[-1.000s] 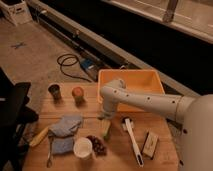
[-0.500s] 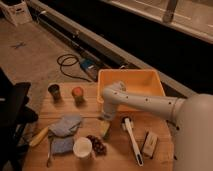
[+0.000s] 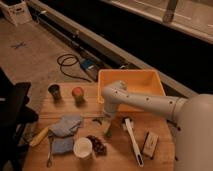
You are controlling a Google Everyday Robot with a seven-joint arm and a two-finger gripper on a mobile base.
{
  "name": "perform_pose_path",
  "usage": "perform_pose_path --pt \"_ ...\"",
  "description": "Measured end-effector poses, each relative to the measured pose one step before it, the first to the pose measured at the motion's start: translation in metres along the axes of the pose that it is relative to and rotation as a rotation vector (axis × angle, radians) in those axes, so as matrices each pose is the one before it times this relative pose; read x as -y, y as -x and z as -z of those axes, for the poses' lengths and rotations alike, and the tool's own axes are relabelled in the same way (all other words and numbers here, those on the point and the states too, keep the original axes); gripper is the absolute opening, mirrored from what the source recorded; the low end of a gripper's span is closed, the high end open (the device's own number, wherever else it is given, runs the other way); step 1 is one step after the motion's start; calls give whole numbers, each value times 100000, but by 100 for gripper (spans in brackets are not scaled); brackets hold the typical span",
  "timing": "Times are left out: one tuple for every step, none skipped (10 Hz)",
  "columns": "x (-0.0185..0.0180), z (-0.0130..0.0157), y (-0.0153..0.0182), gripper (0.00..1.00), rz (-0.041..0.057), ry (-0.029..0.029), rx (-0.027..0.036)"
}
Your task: Place pepper in metal cup
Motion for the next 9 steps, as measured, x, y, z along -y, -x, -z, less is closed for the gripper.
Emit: perform_pose_path --pt "16 54 -38 3 181 -415 3" --pt "-188 553 436 0 2181 -3287 1447" --pt "-79 315 254 0 882 -1514 643" --pt "-1279 3498 2182 0 6054 -7337 3744" --pt "-455 2437 1593 0 4060 -3880 1882" --pt "-56 1697 1196 0 3302 -2895 1522" --pt "297 1817 1678 0 4368 -3686 3062" --pt "636 897 1239 0 2725 -2359 3493" --pt "1229 517 679 0 1658 -2106 3957"
